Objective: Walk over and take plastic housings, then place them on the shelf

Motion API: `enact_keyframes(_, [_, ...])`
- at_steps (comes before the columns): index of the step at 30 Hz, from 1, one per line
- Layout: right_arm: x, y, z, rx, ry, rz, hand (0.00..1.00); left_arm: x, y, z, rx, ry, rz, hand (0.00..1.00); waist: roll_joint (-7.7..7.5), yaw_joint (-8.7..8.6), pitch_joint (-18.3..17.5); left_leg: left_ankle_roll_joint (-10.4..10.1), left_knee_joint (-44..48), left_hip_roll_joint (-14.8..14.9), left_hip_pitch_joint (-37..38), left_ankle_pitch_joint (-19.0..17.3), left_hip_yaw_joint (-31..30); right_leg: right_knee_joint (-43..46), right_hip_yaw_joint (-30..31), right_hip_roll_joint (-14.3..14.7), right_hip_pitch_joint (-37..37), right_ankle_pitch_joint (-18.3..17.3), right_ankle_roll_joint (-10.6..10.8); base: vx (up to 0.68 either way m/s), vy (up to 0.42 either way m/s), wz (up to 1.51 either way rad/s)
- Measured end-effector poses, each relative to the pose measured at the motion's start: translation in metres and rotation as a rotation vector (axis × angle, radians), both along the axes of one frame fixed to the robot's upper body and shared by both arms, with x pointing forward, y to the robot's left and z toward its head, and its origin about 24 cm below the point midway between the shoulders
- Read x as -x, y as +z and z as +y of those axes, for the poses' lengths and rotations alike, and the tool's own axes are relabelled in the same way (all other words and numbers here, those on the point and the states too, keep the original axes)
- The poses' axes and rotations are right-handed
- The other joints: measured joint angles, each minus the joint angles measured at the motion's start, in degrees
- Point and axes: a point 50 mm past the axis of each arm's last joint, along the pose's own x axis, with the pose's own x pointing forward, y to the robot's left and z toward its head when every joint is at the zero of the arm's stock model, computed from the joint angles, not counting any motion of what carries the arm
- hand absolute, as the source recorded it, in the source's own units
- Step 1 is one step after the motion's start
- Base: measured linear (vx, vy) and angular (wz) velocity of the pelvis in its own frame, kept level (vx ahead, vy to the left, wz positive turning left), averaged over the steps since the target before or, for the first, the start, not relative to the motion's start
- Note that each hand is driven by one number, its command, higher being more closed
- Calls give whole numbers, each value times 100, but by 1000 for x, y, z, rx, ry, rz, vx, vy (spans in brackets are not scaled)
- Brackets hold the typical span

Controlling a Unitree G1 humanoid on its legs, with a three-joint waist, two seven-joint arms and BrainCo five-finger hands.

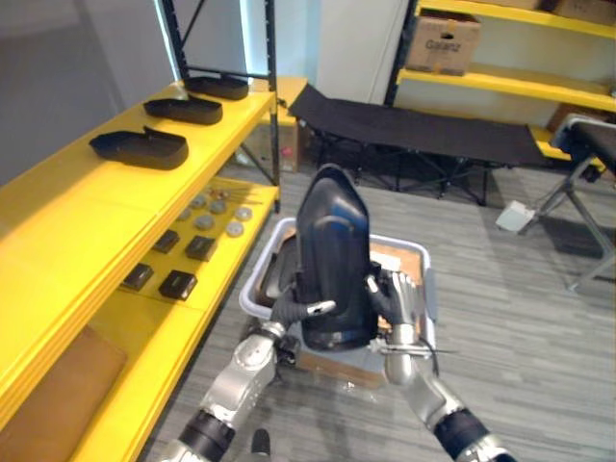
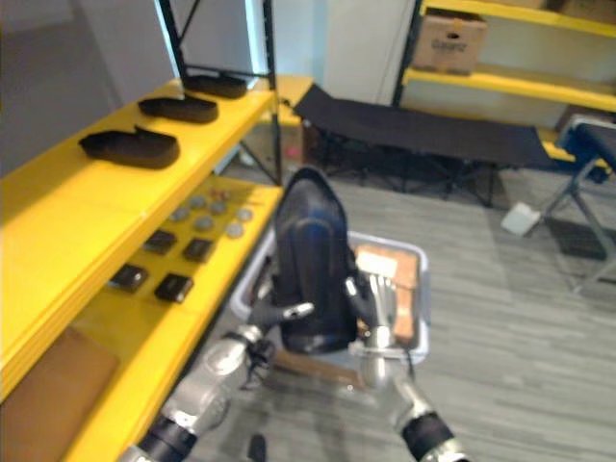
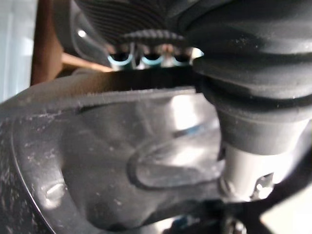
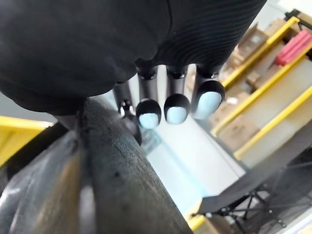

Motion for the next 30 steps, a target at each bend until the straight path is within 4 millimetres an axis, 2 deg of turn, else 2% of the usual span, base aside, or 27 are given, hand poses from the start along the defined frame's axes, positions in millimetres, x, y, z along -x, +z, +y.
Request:
enact_keyframes(13, [3,9,12,-38,81,-66,100,1,-8,5,382,57,180,100,-18,-10,-12,0,1,-5,-5,0,3,-23,-9,-3,4,1,2,0,0,0])
enact_keyframes(19, [6,9,13,-17,102,-75,100,3,-13,7,431,35,189,100,-74,-16,-49,0,1,-6,-17,-2,17,-40,-9,-5,-1,3,5,0,0,0])
enact_keyframes(20, [6,9,13,-19,106,-78,0,3,-13,8,434,34,185,100,-79,-18,-52,1,1,-7,-18,-3,18,-41,-10,-5,-1,3,5,0,0,0])
enact_keyframes(26, [11,13,18,-57,162,-101,0,4,-11,9,466,51,134,100,-86,-18,-56,-2,1,-6,-35,-6,18,-59,-21,-4,-5,4,6,0,0,0])
enact_keyframes(29, [14,13,23,-133,215,-73,0,2,-4,11,458,58,68,100,-85,-8,-56,1,2,-8,-39,-6,18,-67,-26,-4,-3,4,6,0,0,0])
enact_keyframes(30, [16,14,26,-185,216,-70,0,0,4,12,436,68,16,100,-86,3,-56,3,2,-8,-43,-7,18,-73,-29,-4,-2,4,6,0,0,0])
